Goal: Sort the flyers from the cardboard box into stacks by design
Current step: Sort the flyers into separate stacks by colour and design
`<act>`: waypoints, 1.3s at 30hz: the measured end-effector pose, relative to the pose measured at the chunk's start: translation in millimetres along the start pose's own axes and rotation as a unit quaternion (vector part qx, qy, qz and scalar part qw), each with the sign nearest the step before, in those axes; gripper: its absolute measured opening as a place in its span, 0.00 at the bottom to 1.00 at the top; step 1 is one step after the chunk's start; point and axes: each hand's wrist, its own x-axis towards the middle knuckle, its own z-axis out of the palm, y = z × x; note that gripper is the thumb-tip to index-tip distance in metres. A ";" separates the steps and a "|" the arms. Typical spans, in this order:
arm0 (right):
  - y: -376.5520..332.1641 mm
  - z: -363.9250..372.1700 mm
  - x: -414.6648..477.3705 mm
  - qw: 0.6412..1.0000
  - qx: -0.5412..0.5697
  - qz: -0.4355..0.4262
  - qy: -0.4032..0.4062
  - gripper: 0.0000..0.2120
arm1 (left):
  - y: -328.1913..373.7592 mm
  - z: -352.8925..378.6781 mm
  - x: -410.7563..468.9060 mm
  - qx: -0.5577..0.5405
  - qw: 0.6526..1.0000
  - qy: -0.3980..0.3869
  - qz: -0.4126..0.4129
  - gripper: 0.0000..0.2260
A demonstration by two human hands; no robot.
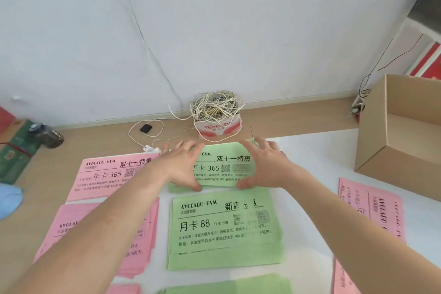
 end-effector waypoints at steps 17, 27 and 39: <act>7.1 -12.3 -53.3 0.997 0.066 0.020 0.042 0.43 | 8.4 -0.1 -3.8 -0.026 0.999 0.030 0.005 0.47; 38.6 62.7 -231.5 0.955 0.067 0.284 0.058 0.43 | 134.0 28.9 -123.4 -0.210 0.926 0.161 0.268 0.14; 35.7 96.5 -262.2 0.883 0.180 0.339 0.269 0.44 | 244.5 89.2 -131.6 -0.015 0.934 0.144 0.326 0.23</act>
